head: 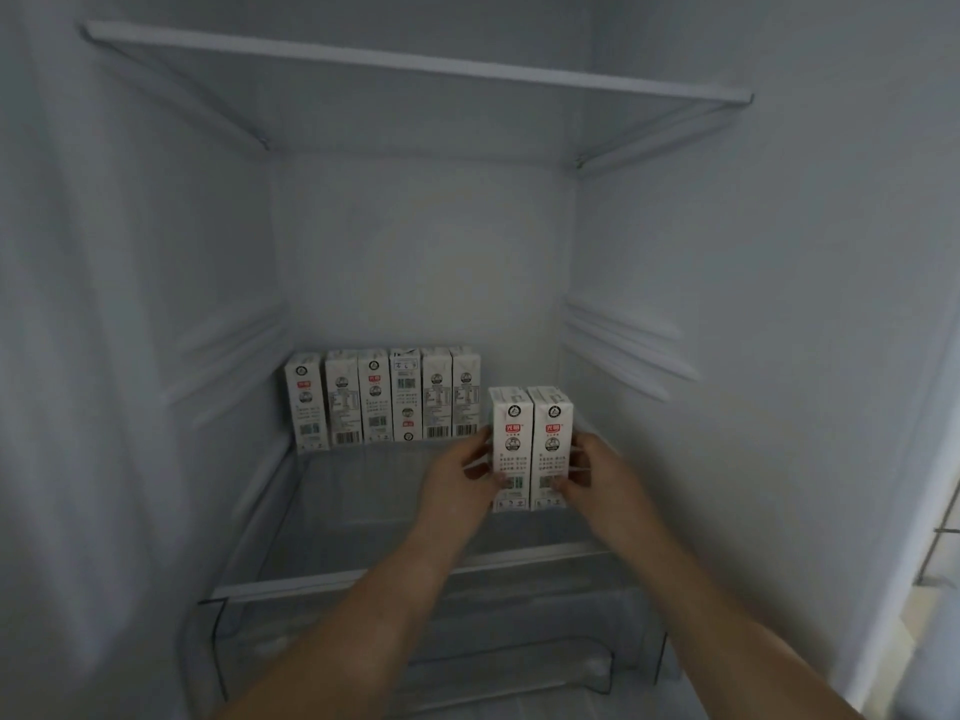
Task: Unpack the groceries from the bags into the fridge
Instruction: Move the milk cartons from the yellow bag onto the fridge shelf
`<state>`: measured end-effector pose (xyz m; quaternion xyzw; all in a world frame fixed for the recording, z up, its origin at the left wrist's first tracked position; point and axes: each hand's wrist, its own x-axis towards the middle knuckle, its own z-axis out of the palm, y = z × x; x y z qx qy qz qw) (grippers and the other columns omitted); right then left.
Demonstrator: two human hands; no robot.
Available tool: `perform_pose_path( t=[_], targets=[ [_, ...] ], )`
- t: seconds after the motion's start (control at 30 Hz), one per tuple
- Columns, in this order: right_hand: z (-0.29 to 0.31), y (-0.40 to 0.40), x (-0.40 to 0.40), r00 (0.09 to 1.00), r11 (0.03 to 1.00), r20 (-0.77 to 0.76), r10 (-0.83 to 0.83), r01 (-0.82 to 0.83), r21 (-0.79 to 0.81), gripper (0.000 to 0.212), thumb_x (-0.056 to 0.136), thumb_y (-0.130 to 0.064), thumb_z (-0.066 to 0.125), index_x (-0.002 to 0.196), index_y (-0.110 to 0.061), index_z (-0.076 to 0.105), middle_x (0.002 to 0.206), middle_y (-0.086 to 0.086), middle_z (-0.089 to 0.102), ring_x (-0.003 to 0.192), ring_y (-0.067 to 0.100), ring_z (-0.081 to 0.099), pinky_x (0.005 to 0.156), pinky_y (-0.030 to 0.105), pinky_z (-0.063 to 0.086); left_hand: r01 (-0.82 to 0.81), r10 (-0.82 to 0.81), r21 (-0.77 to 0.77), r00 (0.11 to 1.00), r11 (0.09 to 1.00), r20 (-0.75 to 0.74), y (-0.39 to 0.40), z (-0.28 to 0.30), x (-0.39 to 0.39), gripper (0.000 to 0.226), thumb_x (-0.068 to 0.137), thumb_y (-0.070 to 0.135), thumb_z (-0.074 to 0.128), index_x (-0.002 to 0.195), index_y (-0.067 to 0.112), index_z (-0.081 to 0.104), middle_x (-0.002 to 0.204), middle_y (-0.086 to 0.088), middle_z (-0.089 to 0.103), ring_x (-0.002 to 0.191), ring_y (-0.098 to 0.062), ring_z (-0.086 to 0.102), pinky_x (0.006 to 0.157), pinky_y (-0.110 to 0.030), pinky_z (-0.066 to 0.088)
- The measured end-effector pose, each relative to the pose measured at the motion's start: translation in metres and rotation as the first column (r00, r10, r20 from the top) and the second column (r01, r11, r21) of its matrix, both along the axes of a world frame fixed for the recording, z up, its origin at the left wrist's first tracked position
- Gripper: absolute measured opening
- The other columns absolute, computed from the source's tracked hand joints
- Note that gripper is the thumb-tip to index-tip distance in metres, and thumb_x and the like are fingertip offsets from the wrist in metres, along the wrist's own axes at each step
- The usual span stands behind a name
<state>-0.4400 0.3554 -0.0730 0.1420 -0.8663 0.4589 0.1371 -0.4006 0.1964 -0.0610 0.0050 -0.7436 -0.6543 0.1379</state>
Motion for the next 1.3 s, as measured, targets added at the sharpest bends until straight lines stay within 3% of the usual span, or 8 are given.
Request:
perform_pose_path(
  t=[0.27,0.5,0.67,0.83,0.9,1.0,1.13,1.3],
  targets=[
    [0.010,-0.009,-0.041,0.998,0.992,0.026,-0.052,0.049,0.118,0.041,0.083,-0.010,0.067,0.120,-0.013,0.048,0.118,0.002,0.065,0.104,0.017,0.064,0.089,0.036,0.052,-0.052,0.048,-0.087,0.997,0.995,-0.053,0.004,0.006,-0.038,0.051,0.086,-0.006,0.058,0.132,0.017,0.053,0.120,0.000,0.063,0.111,-0.017,0.059,0.094,-0.039,0.051],
    [0.008,-0.016,-0.082,0.996,0.988,0.026,-0.080,0.076,0.136,0.039,0.083,-0.009,0.065,0.115,-0.014,0.045,0.119,0.005,0.064,0.105,0.021,0.063,0.088,0.041,0.053,-0.114,0.097,-0.165,0.990,0.980,-0.106,0.001,-0.001,-0.081,0.049,0.084,-0.007,0.058,0.125,0.020,0.060,0.110,0.006,0.064,0.103,-0.009,0.061,0.073,-0.009,0.047],
    [0.008,-0.020,-0.105,0.996,0.991,0.048,-0.075,0.070,0.113,0.038,0.084,-0.008,0.064,0.116,-0.013,0.047,0.118,0.003,0.064,0.106,0.020,0.063,0.087,0.034,0.052,-0.156,0.128,-0.225,0.983,0.962,-0.133,-0.001,-0.003,-0.103,0.047,0.084,-0.007,0.058,0.123,0.018,0.062,0.116,-0.002,0.067,0.104,-0.014,0.063,0.087,-0.023,0.050],
    [0.009,-0.025,-0.123,0.997,0.992,0.051,-0.058,0.052,0.113,0.036,0.085,-0.006,0.061,0.118,-0.012,0.047,0.119,0.005,0.064,0.105,0.020,0.062,0.086,0.035,0.052,-0.231,0.184,-0.269,0.965,0.935,-0.189,-0.003,-0.005,-0.117,0.044,0.082,-0.006,0.059,0.116,0.020,0.066,0.109,0.001,0.070,0.097,-0.010,0.065,0.083,-0.025,0.055],
    [0.008,-0.026,-0.127,0.998,0.993,0.047,-0.042,0.036,0.108,0.037,0.086,-0.006,0.061,0.120,-0.012,0.047,0.120,0.005,0.063,0.107,0.021,0.062,0.088,0.037,0.052,-0.274,0.227,-0.253,0.953,0.928,-0.200,-0.003,-0.007,-0.121,0.041,0.081,-0.006,0.060,0.113,0.020,0.068,0.105,0.003,0.070,0.092,-0.008,0.065,0.075,-0.017,0.053],
    [0.007,-0.029,-0.131,0.999,0.995,0.036,-0.025,0.021,0.098,0.038,0.086,-0.008,0.062,0.121,-0.013,0.046,0.120,0.003,0.063,0.107,0.020,0.061,0.089,0.037,0.052,-0.339,0.319,-0.161,0.938,0.927,-0.138,-0.005,-0.007,-0.122,0.030,0.081,0.000,0.066,0.106,0.016,0.069,0.095,0.006,0.069,0.085,-0.007,0.061,0.070,-0.013,0.043],
    [0.007,-0.031,-0.137,0.999,0.997,0.046,-0.015,0.012,0.073,0.038,0.086,-0.006,0.060,0.120,-0.015,0.046,0.119,0.002,0.062,0.104,0.018,0.061,0.089,0.036,0.051,-0.366,0.366,-0.161,0.930,0.916,-0.032,-0.009,-0.008,-0.124,0.015,0.079,0.015,0.073,0.088,0.020,0.063,0.081,0.011,0.062,0.081,-0.010,0.061,0.079,-0.031,0.052],
    [0.006,-0.033,-0.142,0.999,0.998,0.044,-0.012,0.009,0.061,0.037,0.086,-0.003,0.057,0.118,-0.016,0.045,0.117,0.003,0.063,0.100,0.018,0.061,0.088,0.040,0.052,-0.356,0.366,-0.192,0.930,0.915,0.020,-0.012,-0.006,-0.130,0.015,0.079,0.019,0.074,0.084,0.020,0.060,0.081,0.007,0.066,0.078,-0.012,0.065,0.077,-0.035,0.055]
  ],
)
